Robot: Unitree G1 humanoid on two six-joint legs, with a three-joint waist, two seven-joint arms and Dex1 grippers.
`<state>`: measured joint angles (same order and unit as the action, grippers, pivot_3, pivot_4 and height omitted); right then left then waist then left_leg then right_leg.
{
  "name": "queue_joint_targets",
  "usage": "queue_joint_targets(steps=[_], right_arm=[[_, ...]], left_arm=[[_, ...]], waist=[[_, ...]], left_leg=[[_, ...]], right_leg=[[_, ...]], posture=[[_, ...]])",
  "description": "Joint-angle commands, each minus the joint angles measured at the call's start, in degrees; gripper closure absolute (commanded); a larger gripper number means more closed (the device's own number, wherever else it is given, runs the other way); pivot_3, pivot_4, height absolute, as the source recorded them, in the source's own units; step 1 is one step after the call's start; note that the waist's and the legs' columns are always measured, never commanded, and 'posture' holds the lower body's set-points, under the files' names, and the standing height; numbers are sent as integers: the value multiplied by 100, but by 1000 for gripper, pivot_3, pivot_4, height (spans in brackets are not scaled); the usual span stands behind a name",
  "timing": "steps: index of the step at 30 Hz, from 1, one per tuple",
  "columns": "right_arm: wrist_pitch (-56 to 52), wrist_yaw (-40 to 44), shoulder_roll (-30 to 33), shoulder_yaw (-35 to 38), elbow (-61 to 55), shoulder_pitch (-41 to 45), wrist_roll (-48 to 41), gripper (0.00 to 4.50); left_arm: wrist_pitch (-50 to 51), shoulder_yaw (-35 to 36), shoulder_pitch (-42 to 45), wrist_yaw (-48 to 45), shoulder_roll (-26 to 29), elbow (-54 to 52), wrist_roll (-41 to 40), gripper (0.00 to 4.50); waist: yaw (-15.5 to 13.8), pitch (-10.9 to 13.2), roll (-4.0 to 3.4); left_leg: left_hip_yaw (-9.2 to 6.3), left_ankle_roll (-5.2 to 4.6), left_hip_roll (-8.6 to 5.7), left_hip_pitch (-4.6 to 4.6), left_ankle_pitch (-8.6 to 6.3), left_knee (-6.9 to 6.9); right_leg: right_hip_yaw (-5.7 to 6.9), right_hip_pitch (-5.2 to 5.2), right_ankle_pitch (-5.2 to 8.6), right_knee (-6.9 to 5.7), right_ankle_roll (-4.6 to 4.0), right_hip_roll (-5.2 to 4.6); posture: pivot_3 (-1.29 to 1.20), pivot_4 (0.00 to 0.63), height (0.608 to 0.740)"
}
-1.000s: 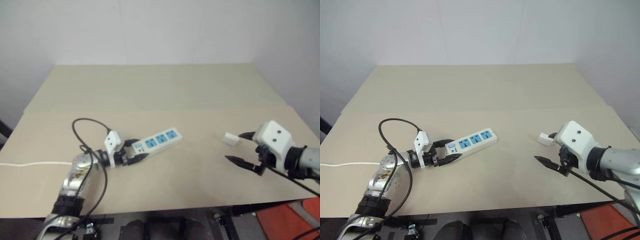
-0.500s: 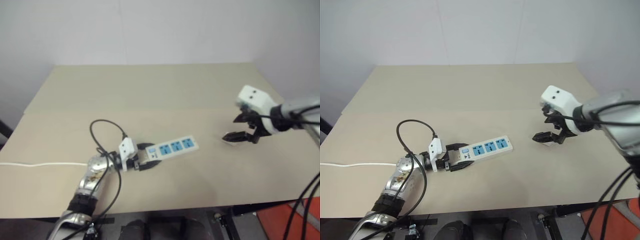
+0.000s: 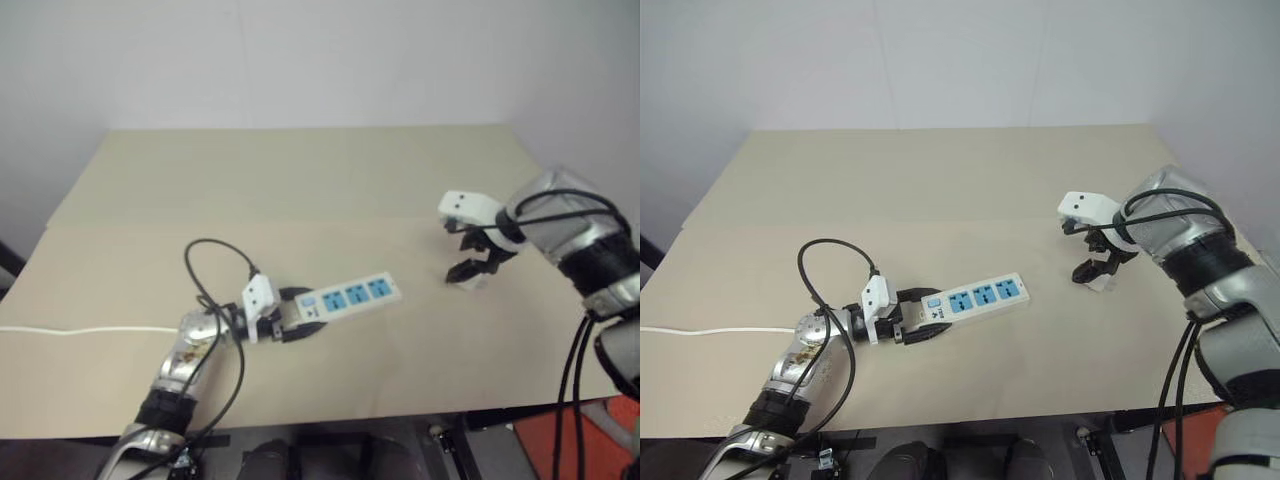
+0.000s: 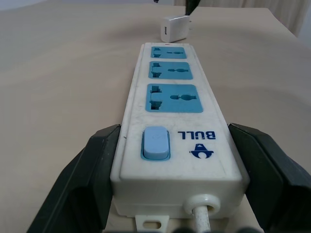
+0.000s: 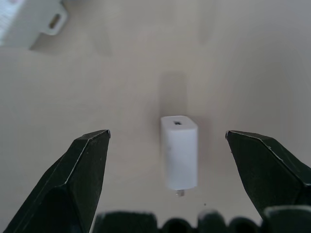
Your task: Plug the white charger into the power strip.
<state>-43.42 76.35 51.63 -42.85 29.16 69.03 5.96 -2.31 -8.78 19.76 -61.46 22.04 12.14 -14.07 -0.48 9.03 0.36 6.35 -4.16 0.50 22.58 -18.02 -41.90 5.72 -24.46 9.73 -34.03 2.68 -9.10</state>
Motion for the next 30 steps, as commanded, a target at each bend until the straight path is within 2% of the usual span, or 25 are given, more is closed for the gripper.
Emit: queue_joint_targets(steps=[1, 12, 26, 30], right_arm=[[421, 132, -175, 191, 637, 255, 332, 0], [1105, 246, -725, 448, 1965, 367, 880, 0], [1575, 165, -1150, 861, 2644, 473, 1268, 0], [1657, 53, -1268, 1021, 2820, 508, 1316, 925]], left_arm=[[163, -258, -82, -133, 58, -92, 133, 1254], [242, -295, -108, -153, 127, -242, 133, 1254], [257, -267, -163, -100, 144, -282, 135, 1254], [232, -253, -180, -74, 134, -289, 132, 1254]], waist=[[9, 0, 0], [77, 0, -3], [130, -1, -6], [131, -1, -6]], left_leg=[[1, 1, 0, 0, 1, 1], [3, 18, 1, -1, 10, 8], [2, 32, 14, -6, 18, 9], [2, 33, 14, -6, 18, 9]], right_leg=[[0, 2, 3, 1, 4, 2], [0, 7, 11, 4, 13, 16], [-1, 8, 10, -1, 8, 26], [-1, 9, 10, -2, 8, 26]], posture=[[0, 150, 740], [0, 150, 740], [0, 150, 740], [0, 150, 740]])
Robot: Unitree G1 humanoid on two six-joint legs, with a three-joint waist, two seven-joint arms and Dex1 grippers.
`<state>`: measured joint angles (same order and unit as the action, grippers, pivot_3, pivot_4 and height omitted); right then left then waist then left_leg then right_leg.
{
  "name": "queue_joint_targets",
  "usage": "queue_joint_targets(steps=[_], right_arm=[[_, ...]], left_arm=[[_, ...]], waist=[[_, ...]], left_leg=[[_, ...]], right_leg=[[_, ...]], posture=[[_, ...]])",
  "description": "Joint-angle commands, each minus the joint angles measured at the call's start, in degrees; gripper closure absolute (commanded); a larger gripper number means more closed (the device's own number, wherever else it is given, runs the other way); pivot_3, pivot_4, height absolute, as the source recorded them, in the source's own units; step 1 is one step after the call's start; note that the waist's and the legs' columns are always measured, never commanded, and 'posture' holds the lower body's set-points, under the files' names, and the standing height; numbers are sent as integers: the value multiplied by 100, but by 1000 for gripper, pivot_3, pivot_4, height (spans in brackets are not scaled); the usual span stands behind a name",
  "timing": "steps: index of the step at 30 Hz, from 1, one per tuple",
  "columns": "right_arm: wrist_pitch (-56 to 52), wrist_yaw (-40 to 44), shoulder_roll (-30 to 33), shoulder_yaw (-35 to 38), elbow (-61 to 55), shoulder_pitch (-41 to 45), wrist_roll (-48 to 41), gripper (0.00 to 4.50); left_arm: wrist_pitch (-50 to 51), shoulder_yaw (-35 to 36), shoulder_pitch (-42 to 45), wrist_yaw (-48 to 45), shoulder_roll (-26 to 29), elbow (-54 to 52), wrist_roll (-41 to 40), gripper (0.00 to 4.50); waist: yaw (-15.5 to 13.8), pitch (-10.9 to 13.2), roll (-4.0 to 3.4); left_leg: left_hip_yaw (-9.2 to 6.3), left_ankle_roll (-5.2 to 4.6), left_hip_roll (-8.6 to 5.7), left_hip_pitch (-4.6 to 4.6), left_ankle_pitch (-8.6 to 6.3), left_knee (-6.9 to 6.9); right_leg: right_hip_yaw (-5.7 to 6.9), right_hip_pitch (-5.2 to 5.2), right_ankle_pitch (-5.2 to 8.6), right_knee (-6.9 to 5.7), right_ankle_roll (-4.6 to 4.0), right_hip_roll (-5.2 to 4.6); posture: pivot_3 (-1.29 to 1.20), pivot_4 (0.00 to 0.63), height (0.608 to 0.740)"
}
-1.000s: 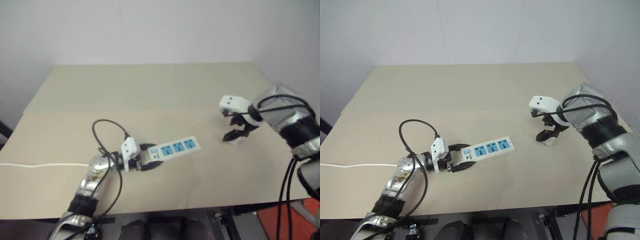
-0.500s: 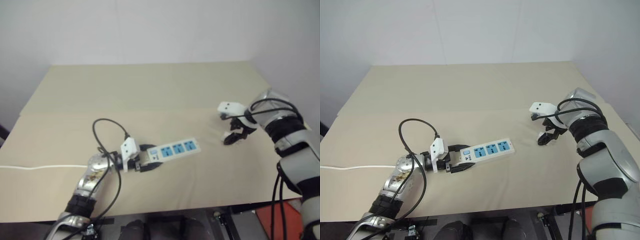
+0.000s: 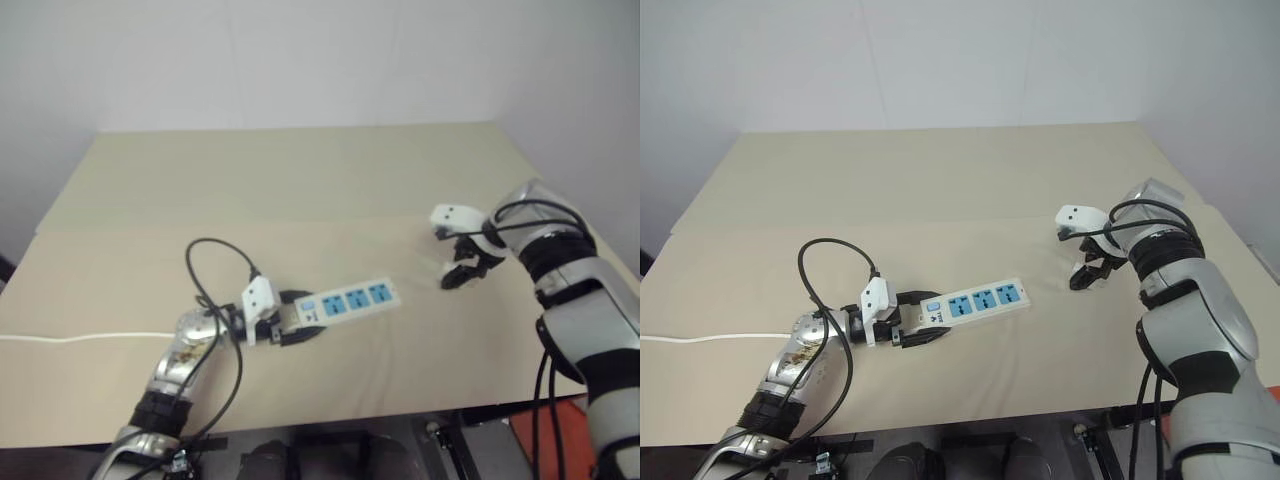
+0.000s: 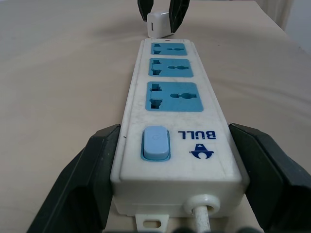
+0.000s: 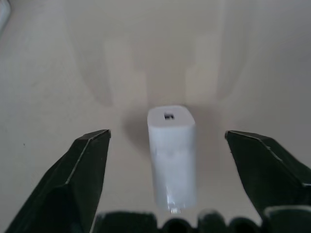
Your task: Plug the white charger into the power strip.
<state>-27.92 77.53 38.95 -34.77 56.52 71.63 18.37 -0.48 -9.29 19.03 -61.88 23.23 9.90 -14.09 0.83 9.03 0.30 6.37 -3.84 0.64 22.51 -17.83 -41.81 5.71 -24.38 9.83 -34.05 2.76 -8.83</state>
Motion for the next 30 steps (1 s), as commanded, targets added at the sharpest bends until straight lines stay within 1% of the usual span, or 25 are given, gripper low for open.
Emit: queue_joint_targets(steps=[1, 7, 10, 14, 16, 18, 19, 22, 25, 27, 29, 30], right_arm=[[131, -71, -24, 217, 125, 253, 108, 1282], [231, -128, -133, 271, 380, 279, 264, 3381], [219, -98, -162, 288, 438, 317, 338, 3404], [115, 204, -63, 324, 56, 329, 365, 3404], [-199, 440, 74, 507, -567, 280, 217, 3404], [-758, 651, 206, 857, -1378, 182, -90, 3404], [-973, 694, 289, 1145, -1917, 23, -342, 3404], [-1893, 654, 356, 2480, -3639, -712, -1502, 3404], [-1994, 770, 220, 3751, -5141, -1900, -2872, 3404], [-1994, 569, -179, 4405, -5964, -2667, -3681, 3404], [-2106, 352, -613, 4699, -6494, -3259, -4344, 3404], [-2073, 210, -830, 4746, -6662, -3498, -4540, 3404]], left_arm=[[53, -203, -115, -31, 18, -76, 133, 1254], [104, -201, -155, -9, 39, -132, 128, 1254], [117, -200, -173, 4, 57, -158, 133, 1254], [195, -195, -186, -120, 173, -253, 80, 1254], [202, -180, -178, -215, 262, -275, 41, 1254], [205, -170, -149, -327, 347, -275, -8, 1254], [160, -174, -134, -386, 385, -259, -13, 1254], [-5, -189, -90, -533, 476, -199, -14, 1254], [-92, -200, -38, -619, 522, -100, -17, 1254], [-218, -206, -18, -699, 537, -30, -12, 1254], [-330, -212, -21, -822, 556, 24, -49, 1254], [-386, -213, -33, -881, 564, 37, -74, 1254]], waist=[[0, 0, 0], [6, -1, -2], [9, -1, -4], [25, 0, -7], [40, 5, -15], [42, 11, -27], [40, 11, -28], [-2, 10, -27], [-61, 8, -22], [-73, 7, -22], [-69, 7, -22], [-57, 7, -22]], left_leg=[[0, 0, 0, 0, 0, 0], [0, 0, 0, 0, 0, 2], [1, 1, 0, -2, 0, 2], [0, 1, 3, -3, 1, 3], [0, 2, 6, -3, 1, 4], [-1, 4, 10, -1, 2, 6], [-1, 6, 11, 0, 3, 7], [-7, 13, 21, 0, 1, 9], [-18, 15, 20, 1, 0, 10], [-17, 14, 18, 1, -1, 7], [-17, 13, 19, -1, -1, 5], [-17, 13, 20, -6, -1, 4]], right_leg=[[0, 0, 0, 0, 0, 0], [0, 0, 0, 1, 0, 0], [-1, 1, 0, 0, 0, 0], [-1, 0, 1, 0, -1, 4], [-2, -1, 1, 0, -2, 7], [-3, -5, 1, 0, -4, 9], [-4, -9, 1, -1, -5, 10], [4, -8, 5, 1, -14, 18], [16, 2, 8, 5, -19, 19], [15, 4, 7, 4, -19, 17], [11, 2, 4, 0, -23, 17], [11, 3, 2, -2, -25, 18]], posture=[[0, 150, 740], [0, 150, 740], [0, 150, 740], [0, 150, 740], [0, 150, 740], [0, 150, 740], [0, 150, 740], [0, 150, 740], [0, 150, 740], [0, 150, 740], [0, 150, 740], [0, 150, 740]])
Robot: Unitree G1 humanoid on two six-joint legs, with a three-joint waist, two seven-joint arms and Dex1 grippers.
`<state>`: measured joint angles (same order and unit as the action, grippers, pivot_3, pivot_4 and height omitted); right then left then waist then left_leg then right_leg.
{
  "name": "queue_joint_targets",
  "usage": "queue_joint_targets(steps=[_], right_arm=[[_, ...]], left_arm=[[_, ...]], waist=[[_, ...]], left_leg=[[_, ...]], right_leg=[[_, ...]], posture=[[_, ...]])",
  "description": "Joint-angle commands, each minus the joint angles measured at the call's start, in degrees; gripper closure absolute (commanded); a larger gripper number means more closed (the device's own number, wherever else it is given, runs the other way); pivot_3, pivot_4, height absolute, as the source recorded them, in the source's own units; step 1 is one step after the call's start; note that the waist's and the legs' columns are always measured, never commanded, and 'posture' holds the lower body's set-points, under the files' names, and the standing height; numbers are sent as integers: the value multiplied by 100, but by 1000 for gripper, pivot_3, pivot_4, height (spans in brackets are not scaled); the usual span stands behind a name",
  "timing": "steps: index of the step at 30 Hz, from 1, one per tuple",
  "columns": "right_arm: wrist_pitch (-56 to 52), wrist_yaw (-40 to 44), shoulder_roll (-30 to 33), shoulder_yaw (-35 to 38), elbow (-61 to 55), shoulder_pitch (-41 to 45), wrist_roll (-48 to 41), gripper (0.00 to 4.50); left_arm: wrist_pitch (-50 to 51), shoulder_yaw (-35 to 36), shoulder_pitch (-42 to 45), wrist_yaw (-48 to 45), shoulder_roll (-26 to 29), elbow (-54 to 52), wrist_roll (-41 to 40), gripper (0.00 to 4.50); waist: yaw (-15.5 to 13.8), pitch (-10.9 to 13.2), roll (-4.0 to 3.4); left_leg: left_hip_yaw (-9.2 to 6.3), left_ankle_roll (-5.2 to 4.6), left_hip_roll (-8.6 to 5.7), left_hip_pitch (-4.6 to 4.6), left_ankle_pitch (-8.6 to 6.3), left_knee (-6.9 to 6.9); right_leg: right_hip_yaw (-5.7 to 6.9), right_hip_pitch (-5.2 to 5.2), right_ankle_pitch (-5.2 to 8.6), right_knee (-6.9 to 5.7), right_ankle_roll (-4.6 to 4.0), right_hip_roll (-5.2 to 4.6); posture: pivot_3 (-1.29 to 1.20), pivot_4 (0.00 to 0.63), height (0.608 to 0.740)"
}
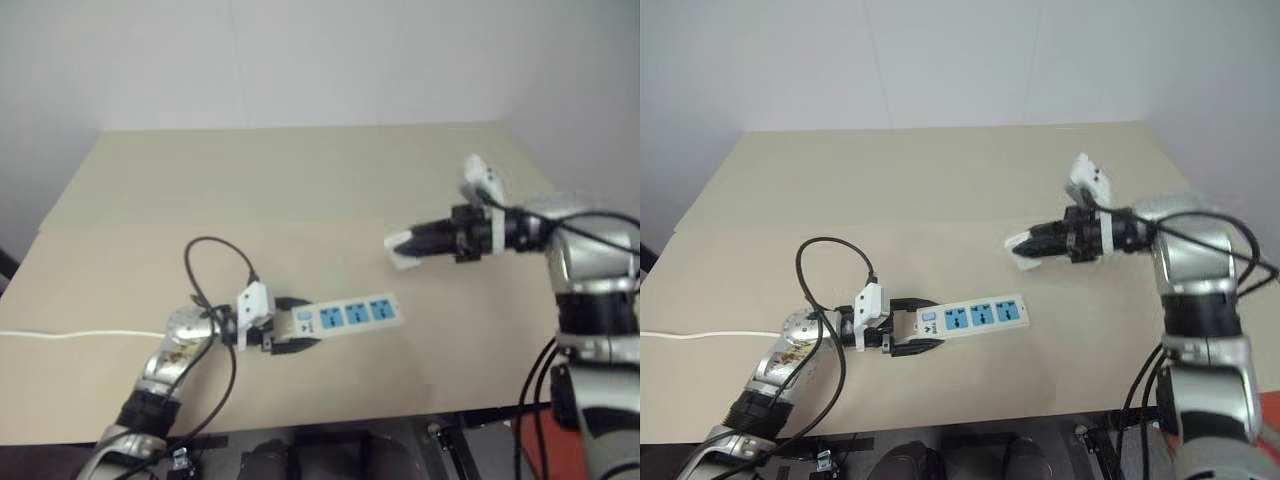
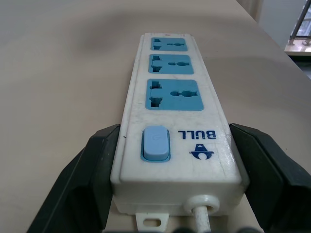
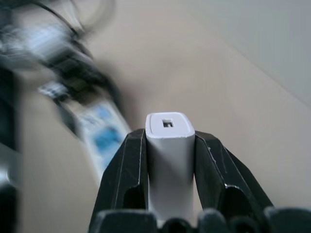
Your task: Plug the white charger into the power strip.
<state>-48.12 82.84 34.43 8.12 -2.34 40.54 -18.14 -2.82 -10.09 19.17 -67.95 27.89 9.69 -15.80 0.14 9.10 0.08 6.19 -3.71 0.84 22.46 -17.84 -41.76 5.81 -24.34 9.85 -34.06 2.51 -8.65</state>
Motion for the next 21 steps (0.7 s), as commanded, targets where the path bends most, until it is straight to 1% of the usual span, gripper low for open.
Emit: queue_joint_targets(steps=[1, 3, 5, 9, 12, 21], right_arm=[[101, -477, -628, 403, -883, -624, -1010, 3404], [324, -722, -935, 191, -959, -889, -1112, 3404], [658, -783, -1204, -16, -927, -1027, -1201, 3404], [1599, -701, -1604, -452, -579, -1131, -1126, 3404], [2277, -517, -1836, -625, -202, -1130, -1165, 3404], [3472, -86, -1944, -1184, 902, -930, -920, 3404]], left_arm=[[-191, -134, -52, -321, 101, 75, 79, 1254], [-340, -143, -45, -362, 90, 134, 110, 1254], [-267, -153, -49, -370, 93, 106, 97, 1254], [-66, -140, -117, -349, 89, -52, 15, 1254], [134, -158, -219, -339, 135, -231, -25, 1254], [340, -151, -385, -221, 174, -522, -36, 1254]], waist=[[25, 0, 0], [53, -1, -1], [57, -1, -1], [59, -1, -1], [52, -1, -1], [57, -1, -2]], left_leg=[[0, 0, 1, -4, 0, 1], [0, 1, 2, -17, 1, 1], [1, 0, 1, -18, 0, 0], [2, -1, 0, -18, 0, 2], [4, -1, -2, -14, 1, 2], [7, 1, 0, -22, 2, 2]], right_leg=[[-6, -1, -2, -2, -3, 0], [-11, 5, -2, 0, -5, 1], [-20, 1, -3, 0, -6, 1], [-21, 0, -3, -7, -7, 8], [-18, 2, -3, -6, -7, 13], [-20, 5, -2, -5, -7, 18]], posture=[[0, 150, 740], [0, 150, 740], [0, 150, 740], [0, 150, 740], [0, 150, 740], [0, 150, 740]])
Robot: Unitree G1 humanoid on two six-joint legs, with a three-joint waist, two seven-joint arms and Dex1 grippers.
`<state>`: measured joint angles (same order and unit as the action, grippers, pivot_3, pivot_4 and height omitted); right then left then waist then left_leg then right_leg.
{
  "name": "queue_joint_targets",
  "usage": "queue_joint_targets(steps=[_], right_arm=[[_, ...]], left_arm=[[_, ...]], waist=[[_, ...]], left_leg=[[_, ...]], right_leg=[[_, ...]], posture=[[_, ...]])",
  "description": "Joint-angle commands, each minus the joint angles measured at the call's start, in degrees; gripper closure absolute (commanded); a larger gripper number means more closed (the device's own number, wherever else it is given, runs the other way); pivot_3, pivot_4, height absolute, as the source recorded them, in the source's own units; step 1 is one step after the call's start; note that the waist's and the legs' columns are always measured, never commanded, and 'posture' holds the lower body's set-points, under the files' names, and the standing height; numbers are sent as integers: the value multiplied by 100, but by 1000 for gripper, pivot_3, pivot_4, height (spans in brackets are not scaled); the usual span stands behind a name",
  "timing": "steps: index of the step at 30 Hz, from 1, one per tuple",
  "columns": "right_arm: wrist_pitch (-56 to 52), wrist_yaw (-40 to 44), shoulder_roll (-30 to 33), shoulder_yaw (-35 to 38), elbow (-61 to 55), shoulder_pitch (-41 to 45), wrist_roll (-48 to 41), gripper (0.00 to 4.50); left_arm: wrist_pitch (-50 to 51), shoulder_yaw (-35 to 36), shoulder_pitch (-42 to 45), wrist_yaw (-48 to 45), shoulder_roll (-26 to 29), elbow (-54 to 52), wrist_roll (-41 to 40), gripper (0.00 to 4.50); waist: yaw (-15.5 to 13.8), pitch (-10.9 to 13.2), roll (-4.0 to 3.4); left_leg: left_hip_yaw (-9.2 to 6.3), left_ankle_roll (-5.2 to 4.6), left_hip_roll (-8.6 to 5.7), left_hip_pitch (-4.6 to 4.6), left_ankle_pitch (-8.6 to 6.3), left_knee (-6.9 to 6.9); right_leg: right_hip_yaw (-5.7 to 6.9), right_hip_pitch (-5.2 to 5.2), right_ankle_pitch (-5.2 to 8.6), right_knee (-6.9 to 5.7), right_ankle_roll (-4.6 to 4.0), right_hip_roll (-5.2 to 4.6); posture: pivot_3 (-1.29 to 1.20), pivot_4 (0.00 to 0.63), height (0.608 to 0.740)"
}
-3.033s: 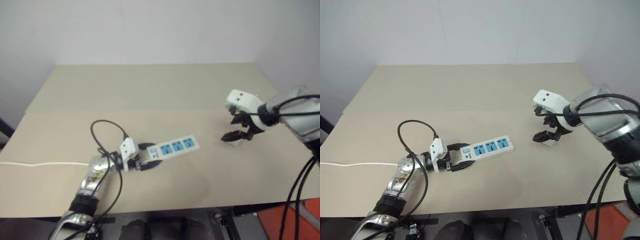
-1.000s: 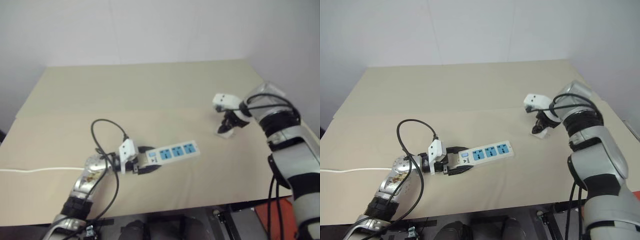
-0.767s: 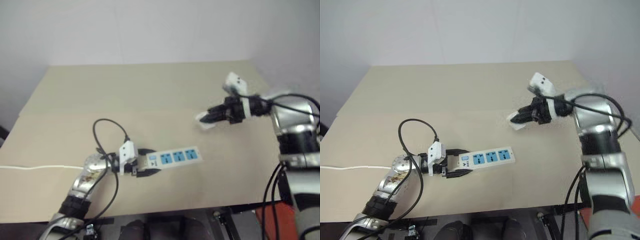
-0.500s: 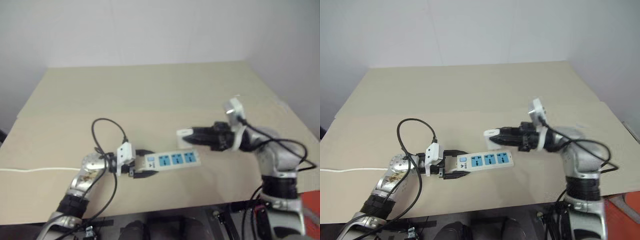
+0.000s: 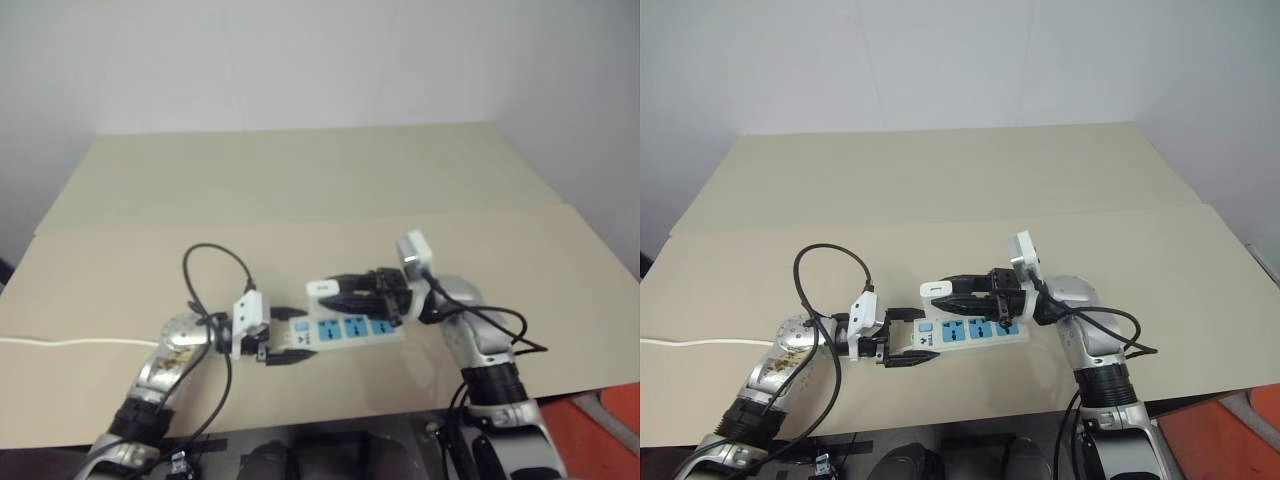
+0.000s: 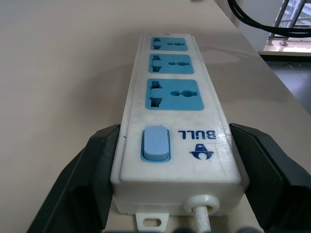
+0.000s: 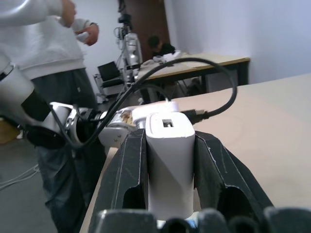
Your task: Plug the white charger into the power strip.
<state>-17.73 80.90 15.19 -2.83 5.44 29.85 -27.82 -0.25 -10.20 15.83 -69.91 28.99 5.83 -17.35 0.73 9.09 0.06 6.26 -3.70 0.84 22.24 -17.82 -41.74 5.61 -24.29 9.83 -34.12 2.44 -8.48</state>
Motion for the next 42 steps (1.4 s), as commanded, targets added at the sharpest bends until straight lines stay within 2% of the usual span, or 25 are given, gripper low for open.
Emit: queue_joint_targets(steps=[1, 9, 27, 42], right_arm=[[581, 107, -43, -112, 219, 138, 82, 3404], [1267, 187, -23, -289, 1063, 220, 333, 3404], [2020, 413, 180, -182, 1889, 170, 385, 3404], [2902, 744, 202, -395, 2941, 388, 709, 3404]], left_arm=[[94, -138, -56, -15, 62, -147, 119, 1254], [137, -106, -25, 24, 78, -136, 123, 1254], [147, -101, 33, -51, 123, -45, 124, 1254], [15, -111, 177, -235, 164, 226, 142, 1254]], waist=[[-2, 0, 0], [-3, 0, 0], [-1, 0, -1], [3, -4, 0]], left_leg=[[0, 0, 0, 0, 0, 0], [1, 1, -1, 1, 1, 0], [1, 2, 3, -4, 1, 0], [3, 2, 5, -22, 1, 0]], right_leg=[[0, 0, 0, 0, 0, 0], [0, 0, 0, -1, -1, 0], [-2, 3, 0, 0, -1, 0], [-7, 15, 1, 1, -3, 0]], posture=[[0, 150, 740], [0, 150, 740], [0, 150, 740], [0, 150, 740]])
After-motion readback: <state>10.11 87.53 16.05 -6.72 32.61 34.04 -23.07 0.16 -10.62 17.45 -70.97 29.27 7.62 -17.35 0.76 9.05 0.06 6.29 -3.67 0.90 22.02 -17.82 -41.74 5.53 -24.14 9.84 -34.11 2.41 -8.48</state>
